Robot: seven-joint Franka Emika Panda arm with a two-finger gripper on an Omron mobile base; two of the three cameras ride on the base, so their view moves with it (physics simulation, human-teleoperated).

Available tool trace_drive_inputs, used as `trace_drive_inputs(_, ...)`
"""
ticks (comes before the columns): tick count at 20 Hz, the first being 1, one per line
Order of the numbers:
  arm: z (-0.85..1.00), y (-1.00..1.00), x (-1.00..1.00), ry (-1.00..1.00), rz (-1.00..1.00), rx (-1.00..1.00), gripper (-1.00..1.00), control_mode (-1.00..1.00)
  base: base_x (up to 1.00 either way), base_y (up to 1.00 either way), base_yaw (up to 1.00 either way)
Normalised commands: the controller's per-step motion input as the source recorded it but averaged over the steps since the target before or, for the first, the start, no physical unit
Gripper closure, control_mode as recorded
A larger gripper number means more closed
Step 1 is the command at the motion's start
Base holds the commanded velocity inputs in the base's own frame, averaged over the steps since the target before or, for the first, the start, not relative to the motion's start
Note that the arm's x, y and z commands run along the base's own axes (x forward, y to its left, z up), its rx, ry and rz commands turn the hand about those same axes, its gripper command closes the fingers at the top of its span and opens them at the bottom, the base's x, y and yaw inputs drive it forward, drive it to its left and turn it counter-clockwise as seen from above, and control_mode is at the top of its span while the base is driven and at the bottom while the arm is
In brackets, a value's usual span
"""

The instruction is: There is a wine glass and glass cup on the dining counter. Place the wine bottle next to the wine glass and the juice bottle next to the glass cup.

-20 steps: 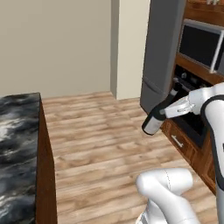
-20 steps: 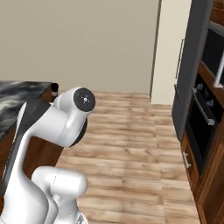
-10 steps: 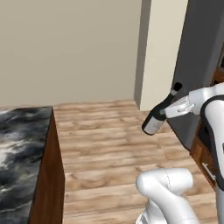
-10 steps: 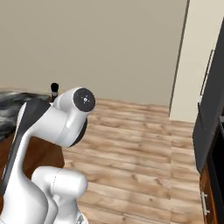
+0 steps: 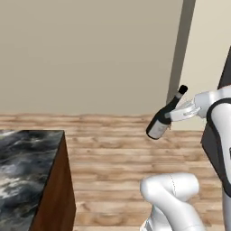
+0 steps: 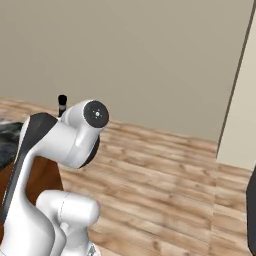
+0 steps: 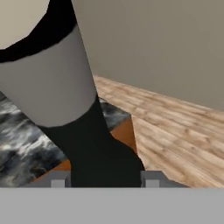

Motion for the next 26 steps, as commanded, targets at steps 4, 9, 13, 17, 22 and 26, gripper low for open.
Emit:
trace_drive_inputs(4, 0.0, 0.0, 0.0, 0.0, 0.0, 0.0, 1.0, 1.0, 1.0, -0.34, 0.4)
trace_drive_inputs(9, 0.0, 0.0, 0.0, 0.0, 0.0, 0.0, 1.0, 1.0, 0.93, -0.34, 0.45)
trace_drive_inputs(13, 0.0, 0.0, 0.0, 0.0, 0.0, 0.0, 1.0, 1.0, 0.69, -0.31, 0.53)
trace_drive_inputs(17, 0.0, 0.0, 0.0, 0.0, 0.0, 0.0, 1.0, 1.0, 0.58, -0.3, 0.56)
trace_drive_inputs(22, 0.0, 0.0, 0.0, 0.0, 0.0, 0.0, 1.0, 1.0, 0.58, -0.34, 0.54)
trace_drive_inputs(26, 0.0, 0.0, 0.0, 0.0, 0.0, 0.0, 1.0, 1.0, 0.56, -0.39, 0.52)
